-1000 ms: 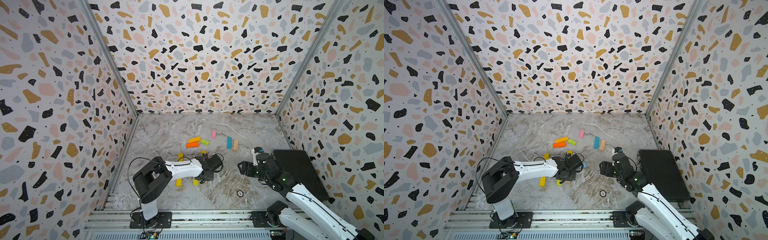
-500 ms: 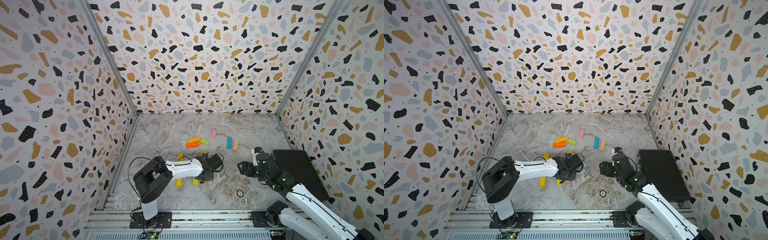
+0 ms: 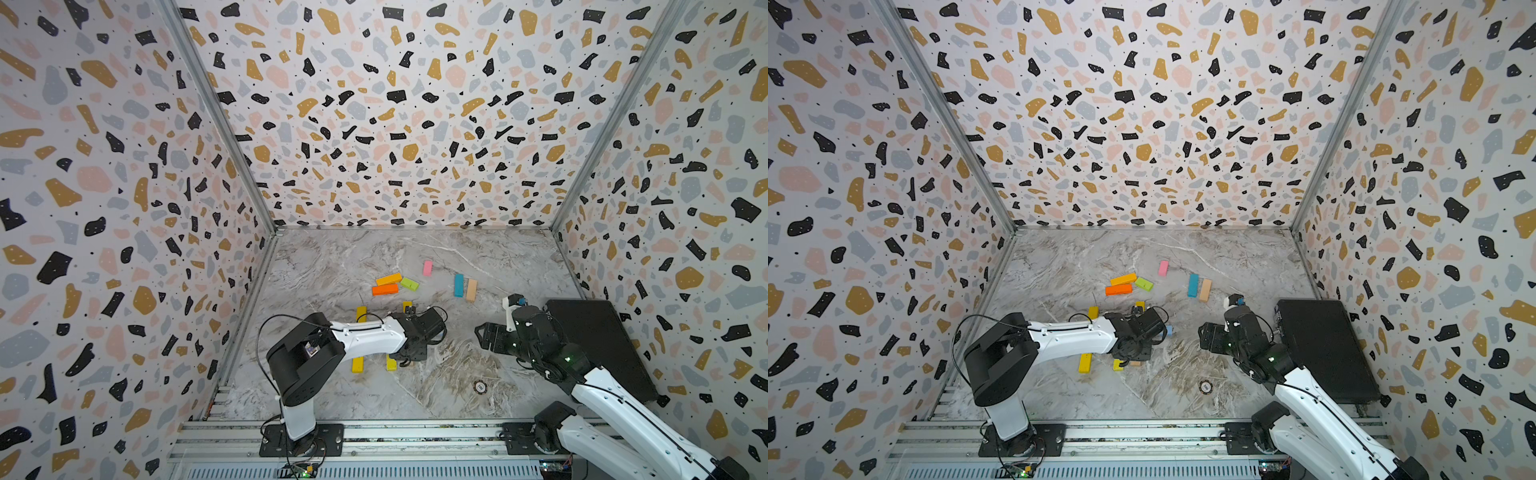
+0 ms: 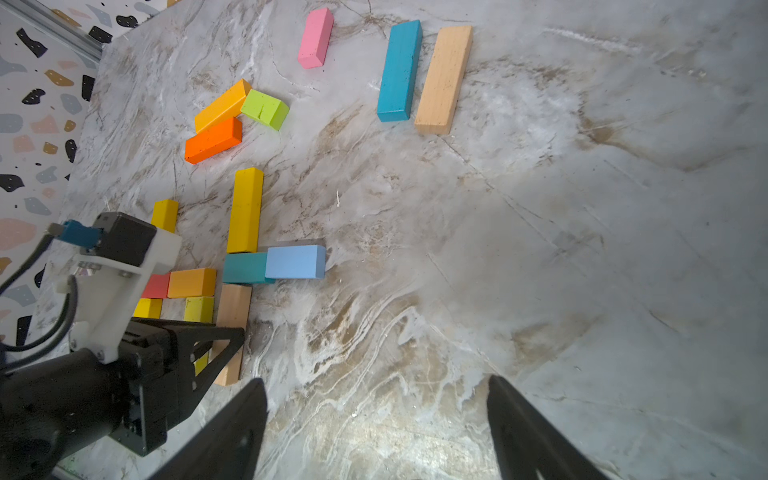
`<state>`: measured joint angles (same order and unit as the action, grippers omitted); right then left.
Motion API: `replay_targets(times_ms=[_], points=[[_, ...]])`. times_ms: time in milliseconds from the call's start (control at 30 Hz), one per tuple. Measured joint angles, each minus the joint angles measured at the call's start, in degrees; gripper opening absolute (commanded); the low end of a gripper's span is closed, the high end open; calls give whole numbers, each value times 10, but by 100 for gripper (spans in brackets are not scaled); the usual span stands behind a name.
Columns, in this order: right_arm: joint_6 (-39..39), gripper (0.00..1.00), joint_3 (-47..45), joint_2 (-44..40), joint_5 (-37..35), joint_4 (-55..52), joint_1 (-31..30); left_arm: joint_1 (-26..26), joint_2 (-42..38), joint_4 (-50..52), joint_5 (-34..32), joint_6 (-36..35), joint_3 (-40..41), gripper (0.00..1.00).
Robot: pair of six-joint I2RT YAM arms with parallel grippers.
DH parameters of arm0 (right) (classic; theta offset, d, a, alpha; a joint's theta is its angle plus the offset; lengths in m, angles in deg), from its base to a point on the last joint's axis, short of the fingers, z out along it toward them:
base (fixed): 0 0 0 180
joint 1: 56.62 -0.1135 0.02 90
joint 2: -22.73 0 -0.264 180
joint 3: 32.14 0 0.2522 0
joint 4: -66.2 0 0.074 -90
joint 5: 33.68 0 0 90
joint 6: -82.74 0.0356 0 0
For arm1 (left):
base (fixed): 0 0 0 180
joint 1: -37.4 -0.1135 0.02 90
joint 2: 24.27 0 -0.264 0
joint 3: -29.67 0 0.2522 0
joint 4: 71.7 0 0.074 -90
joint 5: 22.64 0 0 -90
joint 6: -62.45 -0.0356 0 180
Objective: Assemble the letter h with building blocks
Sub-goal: Assemble the building block at the center of the board.
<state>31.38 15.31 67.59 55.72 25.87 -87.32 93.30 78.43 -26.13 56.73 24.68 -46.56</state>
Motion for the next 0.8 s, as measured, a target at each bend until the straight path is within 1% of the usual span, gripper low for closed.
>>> replay_targets(times_ms=[300,400,600,700,767,800], points=[[0,85,0,0,0,0,1,0,0,-2,0,-3,0,49],[0,86,0,0,0,0,1,0,-2,-2,0,-6,-1,51],[1,89,-3,-3,0,2,2,0,-33,16,-14,-25,-31,57],[1,89,-6,-11,0,3,2,0,-79,23,-25,-38,-47,65],[0,89,-7,-10,1,5,3,-1,-118,30,-32,-49,-58,75],[-1,89,-7,-7,3,7,3,-1,-139,31,-35,-54,-64,81]])
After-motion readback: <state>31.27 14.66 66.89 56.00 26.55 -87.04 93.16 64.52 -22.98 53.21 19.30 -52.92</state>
